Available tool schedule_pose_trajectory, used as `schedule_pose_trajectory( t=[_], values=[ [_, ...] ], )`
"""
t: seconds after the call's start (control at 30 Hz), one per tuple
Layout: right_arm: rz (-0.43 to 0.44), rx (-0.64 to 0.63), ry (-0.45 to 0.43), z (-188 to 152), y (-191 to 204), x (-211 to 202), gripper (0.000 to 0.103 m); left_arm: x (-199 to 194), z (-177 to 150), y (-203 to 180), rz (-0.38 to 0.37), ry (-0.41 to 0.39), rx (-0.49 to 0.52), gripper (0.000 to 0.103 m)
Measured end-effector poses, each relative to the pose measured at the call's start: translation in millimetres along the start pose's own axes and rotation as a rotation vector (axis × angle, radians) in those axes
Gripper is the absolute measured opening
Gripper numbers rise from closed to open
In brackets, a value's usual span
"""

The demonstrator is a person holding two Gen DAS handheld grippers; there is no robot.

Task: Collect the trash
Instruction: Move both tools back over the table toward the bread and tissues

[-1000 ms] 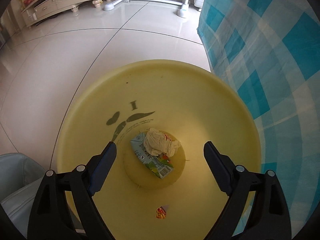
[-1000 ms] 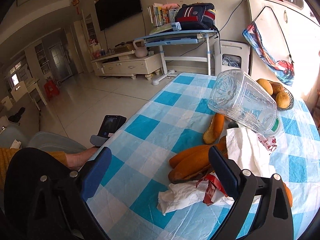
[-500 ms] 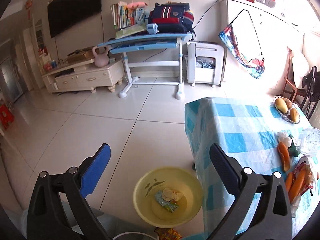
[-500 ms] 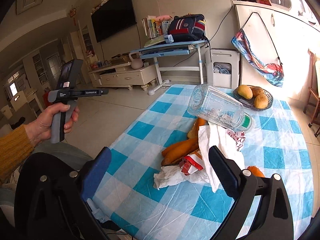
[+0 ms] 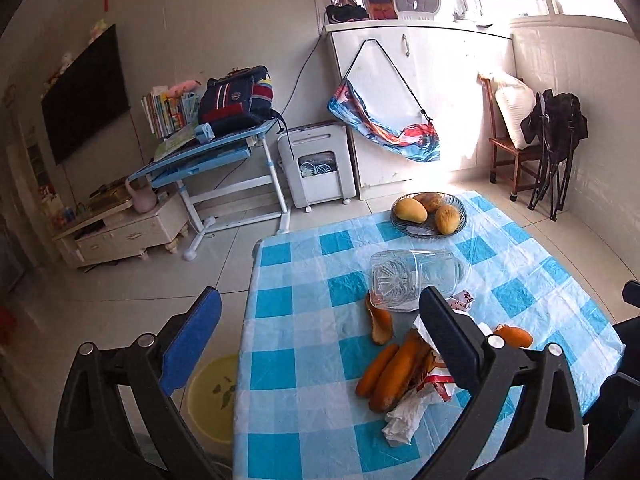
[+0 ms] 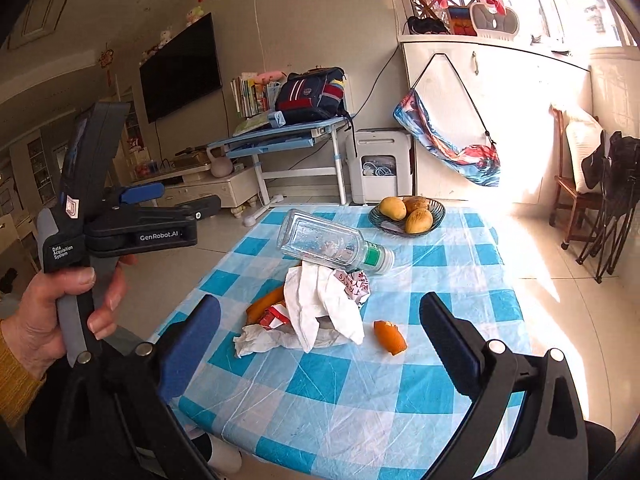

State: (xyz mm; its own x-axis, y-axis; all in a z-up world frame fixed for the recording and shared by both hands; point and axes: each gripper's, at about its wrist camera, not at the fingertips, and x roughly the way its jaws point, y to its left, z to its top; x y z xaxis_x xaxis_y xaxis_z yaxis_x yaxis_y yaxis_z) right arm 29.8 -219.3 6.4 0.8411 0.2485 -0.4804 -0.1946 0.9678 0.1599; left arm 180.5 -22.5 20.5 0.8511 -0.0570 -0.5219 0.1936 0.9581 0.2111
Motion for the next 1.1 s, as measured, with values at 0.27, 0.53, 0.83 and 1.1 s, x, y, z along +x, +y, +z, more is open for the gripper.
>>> schedule_pose_trajectory(
  t=[0.27,0.53,0.83,1.1],
  values=[
    [-0.023,-0.009,0.015,-9.4,-2.7,0.3,0.095,-14.5,-23.9,-8.9,0.004,0.037,-0.029,0.096],
    [-0.029,-0.038,0.031,-17.2,10.2,2.2,0.095,-5.6,-42.1,0.2,-0.021,0.070,-0.076,0.096],
    [-0.017,-0.042,0.067,-28.8,14.5,12.9,0.095,16.9,-66.7,21.4,-0.048,0.143,-0.174,0.096],
    [0.019,-0.062,0.094,-33.2,21.0,31.7,0.095,31.2,-76.8,34.4,-0.055,0.176,-0.260,0.096]
  ],
)
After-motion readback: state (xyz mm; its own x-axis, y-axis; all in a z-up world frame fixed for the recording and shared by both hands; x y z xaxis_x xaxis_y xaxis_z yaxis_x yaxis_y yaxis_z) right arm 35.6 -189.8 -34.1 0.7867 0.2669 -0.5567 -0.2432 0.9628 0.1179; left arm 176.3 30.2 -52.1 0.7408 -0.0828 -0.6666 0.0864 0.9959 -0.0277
